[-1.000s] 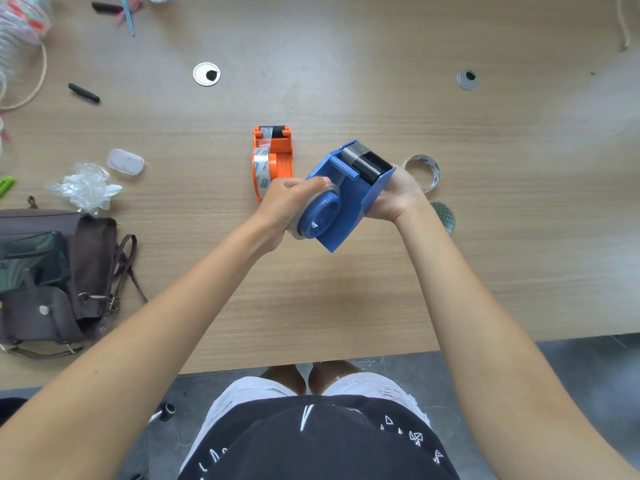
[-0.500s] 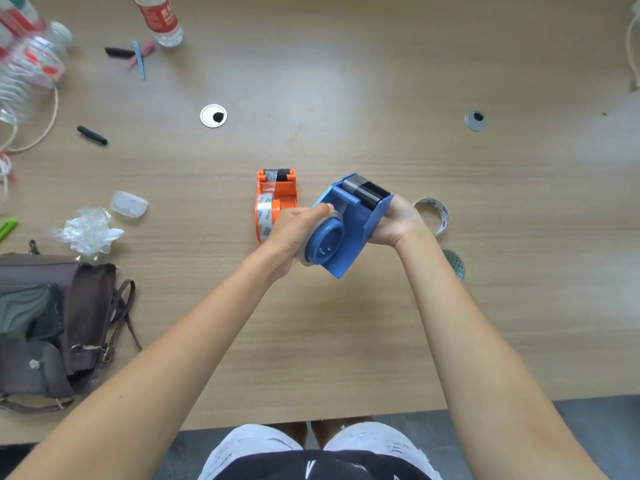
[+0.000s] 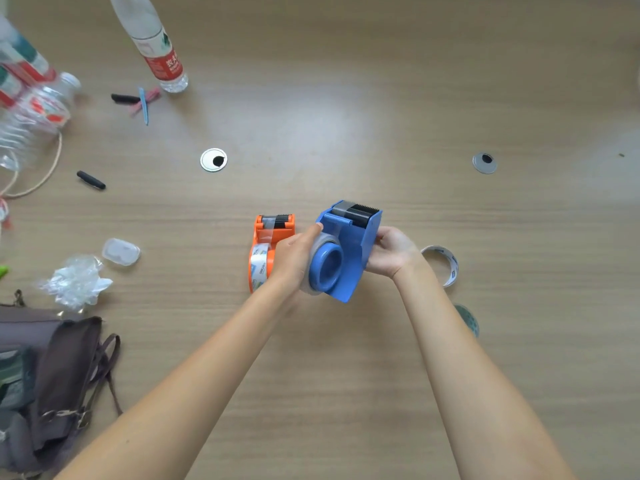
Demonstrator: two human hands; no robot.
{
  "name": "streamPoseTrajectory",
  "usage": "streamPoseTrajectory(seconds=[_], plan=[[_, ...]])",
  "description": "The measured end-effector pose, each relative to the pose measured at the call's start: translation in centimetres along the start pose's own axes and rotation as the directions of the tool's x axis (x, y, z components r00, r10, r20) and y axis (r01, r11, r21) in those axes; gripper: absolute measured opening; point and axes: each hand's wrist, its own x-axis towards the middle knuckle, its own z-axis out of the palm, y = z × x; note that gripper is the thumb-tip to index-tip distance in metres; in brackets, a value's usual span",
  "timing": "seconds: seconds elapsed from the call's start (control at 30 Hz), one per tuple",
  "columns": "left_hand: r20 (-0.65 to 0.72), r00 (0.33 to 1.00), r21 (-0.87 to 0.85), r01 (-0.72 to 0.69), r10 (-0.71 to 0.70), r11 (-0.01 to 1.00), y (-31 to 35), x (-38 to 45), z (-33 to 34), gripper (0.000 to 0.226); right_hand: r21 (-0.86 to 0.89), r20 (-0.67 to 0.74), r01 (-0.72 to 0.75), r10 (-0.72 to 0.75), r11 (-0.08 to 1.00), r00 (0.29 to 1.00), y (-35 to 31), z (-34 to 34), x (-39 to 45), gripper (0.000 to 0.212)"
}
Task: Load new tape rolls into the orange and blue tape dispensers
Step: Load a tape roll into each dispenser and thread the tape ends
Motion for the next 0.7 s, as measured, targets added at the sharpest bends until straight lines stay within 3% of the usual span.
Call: streamPoseTrajectory(seconds=[0.13,0.27,0.3,0.4,0.47,0.57,0.7], plan=[[-0.066,0.997,-0.025,-0.052,0.05,0.998,-0.2,0.5,0.9,0.03,-0.085,-0.074,0.171,-0.178,0.982,0.981,0.1,0.4,0.8,0.019],[-0.191,0.979,-0.082,-0.082,0.065,0.993,-1.2,1.1,2.3,0.046,-0.448,-0.142,0.335,-0.436,0.829,0.889,1.6,-0.2,0.9,0.029],[-0.224,0.973,-0.082,-0.078,0.058,0.994,-1.5,1.2,2.6,0.053,-0.528,-0.135,0.343,-0.475,0.777,0.869,2.1,-0.6,1.0,0.037],[-0.312,0.949,-0.083,-0.06,0.031,0.995,-2.4,1.4,3.5,0.047,-0.658,-0.097,0.336,-0.519,0.674,0.85,3.5,-1.5,1.9,0.075],[-0.308,0.951,-0.13,-0.042,0.0,0.991,-3.0,1.7,3.8,0.048,-0.715,-0.069,0.315,-0.512,0.624,0.856,4.0,-1.6,2.5,0.08],[-0.27,0.963,-0.151,-0.012,-0.03,0.988,-2.8,1.7,3.9,0.047,-0.755,-0.039,0.34,-0.556,0.561,0.83,4.7,-1.5,3.3,0.065],[-0.246,0.968,-0.16,0.011,-0.051,0.987,-2.7,1.6,3.4,0.05,-0.828,-0.061,0.282,-0.578,0.484,0.814,5.3,-1.4,3.3,0.061]])
